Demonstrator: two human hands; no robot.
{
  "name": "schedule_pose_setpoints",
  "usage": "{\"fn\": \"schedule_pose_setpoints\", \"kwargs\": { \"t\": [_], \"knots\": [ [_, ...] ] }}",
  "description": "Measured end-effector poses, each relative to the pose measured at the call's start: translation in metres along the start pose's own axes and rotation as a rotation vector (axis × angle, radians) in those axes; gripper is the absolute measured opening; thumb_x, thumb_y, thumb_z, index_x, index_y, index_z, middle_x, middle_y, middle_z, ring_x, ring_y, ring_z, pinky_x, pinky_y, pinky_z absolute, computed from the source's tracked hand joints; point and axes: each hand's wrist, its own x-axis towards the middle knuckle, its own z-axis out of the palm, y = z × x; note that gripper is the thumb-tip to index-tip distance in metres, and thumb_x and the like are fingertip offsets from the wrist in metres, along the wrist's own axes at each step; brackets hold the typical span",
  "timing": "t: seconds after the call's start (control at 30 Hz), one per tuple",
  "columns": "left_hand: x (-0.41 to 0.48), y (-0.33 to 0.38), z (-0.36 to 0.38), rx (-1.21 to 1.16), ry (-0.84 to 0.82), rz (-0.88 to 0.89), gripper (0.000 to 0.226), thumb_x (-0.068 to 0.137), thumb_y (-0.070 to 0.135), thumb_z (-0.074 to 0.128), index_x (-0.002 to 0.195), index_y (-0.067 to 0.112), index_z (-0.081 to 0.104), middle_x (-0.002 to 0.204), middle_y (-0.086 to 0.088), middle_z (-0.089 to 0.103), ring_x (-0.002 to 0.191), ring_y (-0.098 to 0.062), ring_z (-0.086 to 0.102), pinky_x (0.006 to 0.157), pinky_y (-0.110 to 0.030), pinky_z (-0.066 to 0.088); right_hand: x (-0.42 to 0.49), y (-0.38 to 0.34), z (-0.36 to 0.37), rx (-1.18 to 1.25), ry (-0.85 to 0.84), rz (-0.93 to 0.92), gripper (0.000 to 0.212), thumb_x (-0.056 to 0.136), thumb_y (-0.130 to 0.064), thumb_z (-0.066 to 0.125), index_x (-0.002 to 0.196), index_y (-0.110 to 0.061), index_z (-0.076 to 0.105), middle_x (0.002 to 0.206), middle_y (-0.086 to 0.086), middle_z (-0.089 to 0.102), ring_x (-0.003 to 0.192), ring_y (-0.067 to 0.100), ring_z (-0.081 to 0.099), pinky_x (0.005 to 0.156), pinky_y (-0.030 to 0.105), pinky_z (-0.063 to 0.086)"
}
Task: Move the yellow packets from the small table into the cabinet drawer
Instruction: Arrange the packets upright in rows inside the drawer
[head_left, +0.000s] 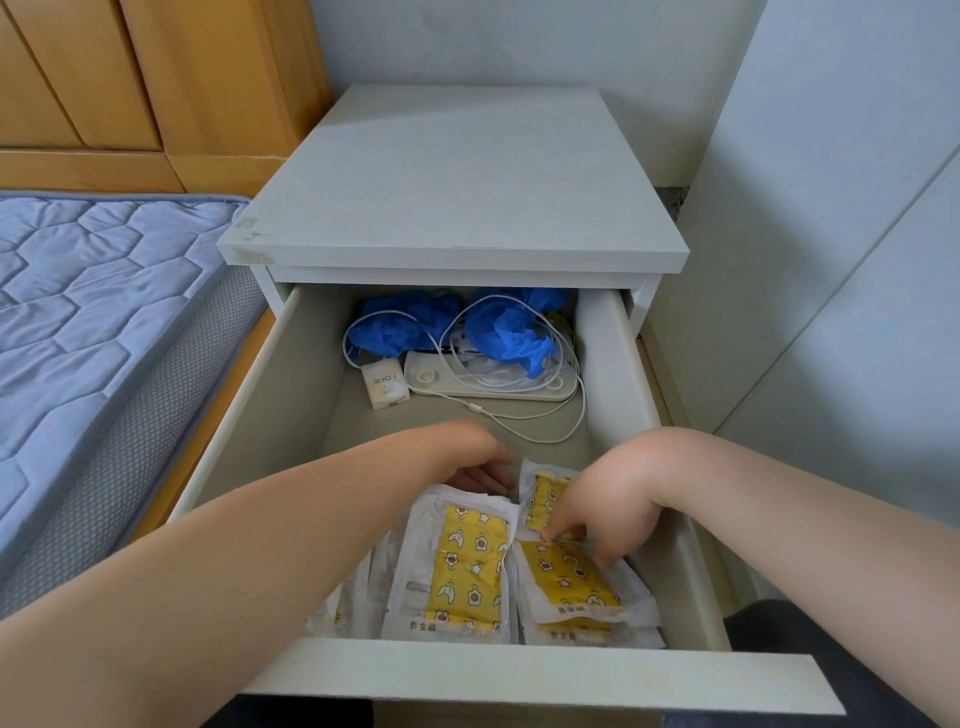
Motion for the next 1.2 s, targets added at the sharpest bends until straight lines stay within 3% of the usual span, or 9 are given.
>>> {"fn": "schedule_pose_setpoints", "kwargs": {
  "t": [0.1, 0.23, 0.33, 0.43, 0.53, 0.67, 0.83, 1.1, 1.2],
  "knots": [
    [0.008, 0.008, 0.012, -0.151, -0.021, -0.010, 0.014, 0.094, 0.016, 0.059, 0.088, 0.004, 0.063, 0.085, -0.009, 0.066, 0.078, -0.018, 0.064, 0.089, -0.031, 0.052, 0.000, 0.001, -0.002, 0.012, -0.007, -0.008, 0.058, 0.098, -0.023, 0.047, 0.151, -0.026, 0.022, 0.154, -0.002, 0.028, 0.139, 0.020, 0.029, 0.106, 0.030, 0.029],
    [0.010, 0.016, 0.016, -0.097, 0.035, 0.062, 0.030, 0.088, 0.000, 0.062, 0.118, 0.002, 0.059, 0.079, -0.010, 0.063, 0.064, -0.015, 0.062, 0.067, -0.025, 0.055, -0.002, 0.001, -0.007, 0.075, 0.016, 0.028, 0.050, 0.097, -0.020, 0.047, 0.145, -0.026, 0.037, 0.146, -0.001, 0.042, 0.129, 0.020, 0.043, 0.099, 0.028, 0.037],
    [0.001, 0.020, 0.008, 0.116, -0.031, 0.158, 0.032, 0.084, -0.005, 0.064, 0.115, 0.005, 0.062, 0.089, -0.016, 0.071, 0.056, -0.011, 0.065, 0.061, -0.023, 0.056, 0.001, 0.008, -0.013, 0.127, 0.210, 0.150, 0.024, 0.092, -0.019, 0.053, 0.111, -0.009, 0.064, 0.100, 0.009, 0.064, 0.079, 0.021, 0.057, 0.062, 0.028, 0.045],
    [-0.017, 0.020, 0.001, 0.222, -0.112, 0.253, 0.017, 0.079, -0.001, 0.073, 0.085, 0.012, 0.064, 0.077, -0.005, 0.069, 0.064, -0.011, 0.064, 0.065, -0.019, 0.054, 0.003, 0.015, -0.020, 0.087, 0.335, 0.253, 0.034, 0.090, -0.030, 0.061, 0.066, -0.010, 0.050, 0.063, 0.001, 0.047, 0.052, 0.015, 0.043, 0.047, 0.025, 0.033],
    [-0.032, 0.016, 0.003, 0.336, -0.190, 0.327, 0.018, 0.076, 0.008, 0.078, 0.074, 0.019, 0.064, 0.070, 0.006, 0.063, 0.068, -0.008, 0.056, 0.071, -0.021, 0.047, 0.009, 0.012, -0.026, -0.006, 0.120, 0.260, 0.047, 0.086, -0.053, 0.060, 0.092, -0.006, 0.061, 0.070, -0.002, 0.048, 0.063, 0.017, 0.048, 0.050, 0.025, 0.036],
    [-0.038, 0.004, -0.001, 0.638, -0.145, 0.359, 0.025, 0.073, 0.032, 0.081, 0.092, 0.030, 0.065, 0.093, 0.014, 0.065, 0.092, -0.009, 0.060, 0.092, -0.029, 0.047, 0.035, 0.013, -0.020, 0.036, -0.070, 0.178, 0.073, 0.080, -0.062, 0.061, 0.132, -0.012, 0.052, 0.121, 0.002, 0.060, 0.103, 0.022, 0.057, 0.085, 0.029, 0.046],
    [-0.042, -0.002, -0.003, 0.780, -0.290, 0.276, 0.061, 0.082, 0.046, 0.070, 0.134, 0.022, 0.049, 0.130, 0.004, 0.058, 0.116, -0.016, 0.056, 0.102, -0.034, 0.044, 0.056, 0.015, -0.013, 0.156, -0.187, 0.084, 0.070, 0.076, -0.062, 0.065, 0.129, -0.017, 0.056, 0.126, 0.002, 0.062, 0.113, 0.022, 0.060, 0.104, 0.038, 0.043],
    [-0.041, -0.006, 0.004, 0.837, -0.313, 0.282, 0.068, 0.075, 0.053, 0.073, 0.131, 0.022, 0.051, 0.129, 0.005, 0.060, 0.118, -0.016, 0.056, 0.104, -0.035, 0.043, 0.065, 0.020, -0.007, 0.360, -0.150, 0.088, 0.072, 0.073, -0.045, 0.077, 0.134, -0.015, 0.050, 0.129, 0.001, 0.059, 0.115, 0.023, 0.057, 0.104, 0.038, 0.043],
    [-0.044, -0.003, 0.005, 0.830, -0.305, 0.251, 0.058, 0.080, 0.051, 0.070, 0.127, 0.020, 0.055, 0.124, 0.004, 0.062, 0.113, -0.017, 0.059, 0.095, -0.027, 0.045, 0.066, 0.020, -0.008, 0.388, -0.219, 0.073, 0.056, 0.076, -0.042, 0.076, 0.125, -0.019, 0.059, 0.124, -0.002, 0.064, 0.112, 0.020, 0.060, 0.104, 0.037, 0.043]
  ]
}}
